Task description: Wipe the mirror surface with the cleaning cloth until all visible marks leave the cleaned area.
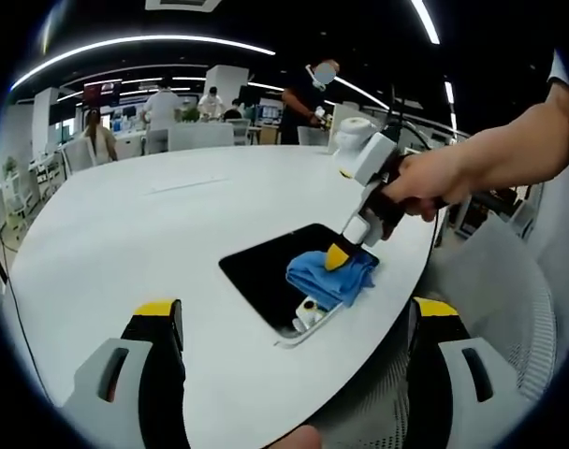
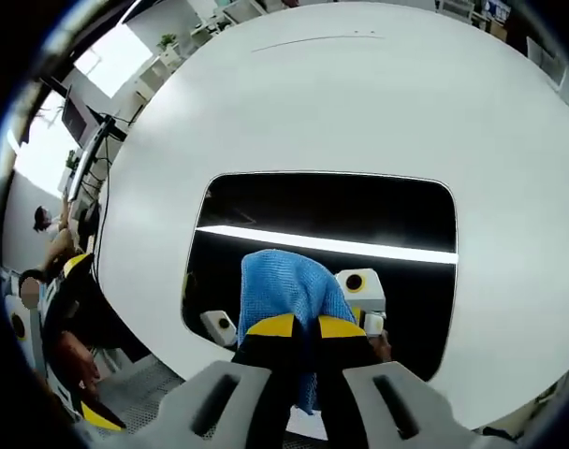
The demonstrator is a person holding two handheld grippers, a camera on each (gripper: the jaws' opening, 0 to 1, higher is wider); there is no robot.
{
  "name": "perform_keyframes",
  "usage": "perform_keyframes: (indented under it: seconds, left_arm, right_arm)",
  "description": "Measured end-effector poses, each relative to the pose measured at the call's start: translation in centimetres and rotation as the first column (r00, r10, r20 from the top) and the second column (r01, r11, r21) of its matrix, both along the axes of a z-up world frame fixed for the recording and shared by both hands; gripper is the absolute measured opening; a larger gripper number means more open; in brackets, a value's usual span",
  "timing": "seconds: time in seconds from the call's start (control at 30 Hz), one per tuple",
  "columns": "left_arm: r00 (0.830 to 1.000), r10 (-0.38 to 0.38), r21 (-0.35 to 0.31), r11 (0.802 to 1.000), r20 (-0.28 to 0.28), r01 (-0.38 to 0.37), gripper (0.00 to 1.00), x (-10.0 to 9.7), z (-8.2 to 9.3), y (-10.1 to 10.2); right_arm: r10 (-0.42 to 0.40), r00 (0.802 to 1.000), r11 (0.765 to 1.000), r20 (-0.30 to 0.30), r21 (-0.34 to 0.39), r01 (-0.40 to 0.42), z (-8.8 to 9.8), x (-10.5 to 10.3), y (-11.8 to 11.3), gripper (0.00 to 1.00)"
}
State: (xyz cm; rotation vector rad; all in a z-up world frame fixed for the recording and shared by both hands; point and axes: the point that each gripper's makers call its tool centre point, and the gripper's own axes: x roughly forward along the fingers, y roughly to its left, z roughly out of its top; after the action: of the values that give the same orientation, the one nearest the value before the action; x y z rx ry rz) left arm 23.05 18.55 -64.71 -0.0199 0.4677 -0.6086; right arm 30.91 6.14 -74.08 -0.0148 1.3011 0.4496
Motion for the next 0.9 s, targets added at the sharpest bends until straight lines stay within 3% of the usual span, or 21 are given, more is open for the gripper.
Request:
perform_keyframes:
  seconds: [0.57, 0.9]
  left_arm:
    - [1.0, 0.014, 0.023, 1.0, 0.008, -0.014, 0.99, -0.2, -0.3, 0.1]
    - [0.999, 0.031, 0.024, 0.999, 0.009, -0.031, 0.99, -0.3, -0.1, 0.0]
  right_arm:
    - [-0.014, 1.0, 1.0, 0.028, -0.022, 0.015, -0.4, 4.3, 0.7, 0.01]
    - [0.027, 0.998, 0.998, 0.055, -0.058, -0.023, 0.7, 4.6, 1.0, 0.01]
